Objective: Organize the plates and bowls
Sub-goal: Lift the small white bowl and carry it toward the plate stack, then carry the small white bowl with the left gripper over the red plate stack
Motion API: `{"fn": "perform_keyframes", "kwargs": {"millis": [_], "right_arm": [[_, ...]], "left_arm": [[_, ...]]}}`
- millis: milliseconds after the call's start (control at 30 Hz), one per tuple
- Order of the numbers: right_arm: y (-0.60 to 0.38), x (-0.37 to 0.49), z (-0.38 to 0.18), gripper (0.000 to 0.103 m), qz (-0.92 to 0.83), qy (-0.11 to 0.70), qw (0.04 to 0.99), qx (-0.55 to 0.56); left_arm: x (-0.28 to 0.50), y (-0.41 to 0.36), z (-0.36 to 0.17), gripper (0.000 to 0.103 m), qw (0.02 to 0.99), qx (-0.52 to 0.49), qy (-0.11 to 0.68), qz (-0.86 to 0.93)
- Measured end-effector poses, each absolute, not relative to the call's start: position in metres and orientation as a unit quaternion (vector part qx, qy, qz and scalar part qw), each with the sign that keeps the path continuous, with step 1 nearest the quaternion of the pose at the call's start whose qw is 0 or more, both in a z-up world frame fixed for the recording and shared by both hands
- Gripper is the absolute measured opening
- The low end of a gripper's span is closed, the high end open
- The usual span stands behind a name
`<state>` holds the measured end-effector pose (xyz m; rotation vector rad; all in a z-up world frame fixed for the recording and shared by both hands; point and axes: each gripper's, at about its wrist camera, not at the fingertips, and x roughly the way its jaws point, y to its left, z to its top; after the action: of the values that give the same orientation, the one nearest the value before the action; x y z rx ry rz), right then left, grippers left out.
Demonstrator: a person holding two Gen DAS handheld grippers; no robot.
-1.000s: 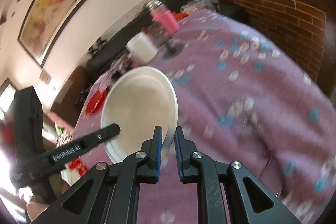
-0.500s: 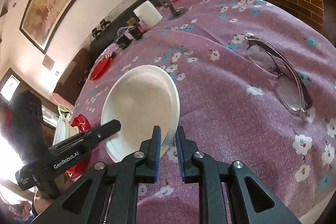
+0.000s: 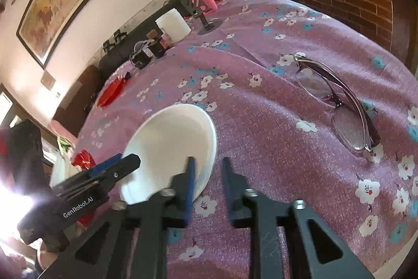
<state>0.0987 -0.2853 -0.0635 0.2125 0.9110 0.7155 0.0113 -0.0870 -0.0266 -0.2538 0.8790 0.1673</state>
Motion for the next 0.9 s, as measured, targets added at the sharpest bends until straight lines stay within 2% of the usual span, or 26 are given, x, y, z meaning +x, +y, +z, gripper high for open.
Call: {"fn": "perform_keyframes", "kwargs": {"millis": [200, 567, 767, 900], "right_arm": [[-0.278, 0.089, -0.059, 0.014, 0.331, 0.403, 0.850, 0.072], [-0.277, 0.082, -0.055, 0.014, 0.329, 0.393, 0.855, 0.081], [-0.275, 0.078, -0.054, 0.014, 0.326, 0.393, 0.856, 0.077], [-0.276, 0.078, -0.059, 0.014, 0.326, 0.399, 0.853, 0.082]], "left_arm": [[0.009, -0.091, -0.031, 0.021, 0.898, -0.110, 0.420, 0.073], [-0.002, -0.093, -0.027, 0.021, 0.906, -0.101, 0.403, 0.075], [-0.001, -0.084, -0.036, 0.021, 0.894, -0.139, 0.423, 0.048], [-0.002, -0.086, -0.038, 0.013, 0.897, -0.143, 0.417, 0.037]]}}
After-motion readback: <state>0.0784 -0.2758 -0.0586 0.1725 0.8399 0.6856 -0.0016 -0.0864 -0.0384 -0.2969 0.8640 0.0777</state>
